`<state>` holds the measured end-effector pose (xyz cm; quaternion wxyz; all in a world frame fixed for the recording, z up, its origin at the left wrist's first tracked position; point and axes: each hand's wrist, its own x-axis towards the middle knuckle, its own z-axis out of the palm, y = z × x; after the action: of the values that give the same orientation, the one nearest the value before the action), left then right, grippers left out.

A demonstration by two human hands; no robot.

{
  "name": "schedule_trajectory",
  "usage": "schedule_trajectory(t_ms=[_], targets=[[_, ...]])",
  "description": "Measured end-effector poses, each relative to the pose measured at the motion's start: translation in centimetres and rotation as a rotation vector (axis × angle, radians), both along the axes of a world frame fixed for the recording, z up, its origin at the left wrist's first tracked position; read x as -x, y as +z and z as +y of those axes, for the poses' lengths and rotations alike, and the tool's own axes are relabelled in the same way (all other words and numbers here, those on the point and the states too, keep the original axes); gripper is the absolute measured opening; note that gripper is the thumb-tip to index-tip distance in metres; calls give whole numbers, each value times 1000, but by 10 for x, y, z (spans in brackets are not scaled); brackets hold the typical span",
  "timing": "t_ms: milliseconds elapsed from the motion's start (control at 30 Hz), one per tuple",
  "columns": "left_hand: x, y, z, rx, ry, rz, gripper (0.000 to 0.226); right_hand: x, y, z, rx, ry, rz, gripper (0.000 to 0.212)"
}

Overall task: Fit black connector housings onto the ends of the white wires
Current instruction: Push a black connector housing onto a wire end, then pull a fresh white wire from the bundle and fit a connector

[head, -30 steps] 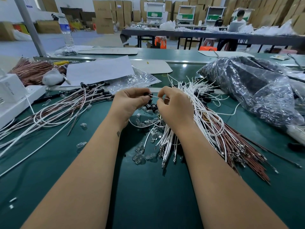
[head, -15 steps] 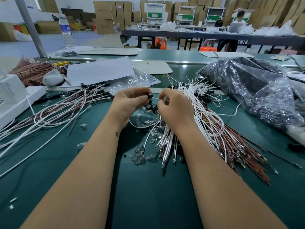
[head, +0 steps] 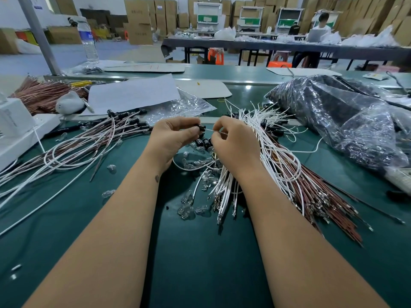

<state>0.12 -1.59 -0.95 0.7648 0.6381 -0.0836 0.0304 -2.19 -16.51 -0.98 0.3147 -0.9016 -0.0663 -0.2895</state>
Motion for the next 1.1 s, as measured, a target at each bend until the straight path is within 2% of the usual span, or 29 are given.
schedule_trajectory(t_ms=[233, 567, 900, 1100], targets=[[-2, -2, 0, -16, 11, -4, 19, -2, -2, -2, 33, -24, 14, 10], [-4, -6, 0, -29, -13, 3, 13, -3, -2, -2, -64, 67, 20, 12], [-4, -5, -1, 26, -26, 16, 15, -4, -3, -2, -71, 75, 115, 17], [-5, -8, 1, -9, -26, -12, 19, -4, -3, -1, -79, 105, 117, 17]])
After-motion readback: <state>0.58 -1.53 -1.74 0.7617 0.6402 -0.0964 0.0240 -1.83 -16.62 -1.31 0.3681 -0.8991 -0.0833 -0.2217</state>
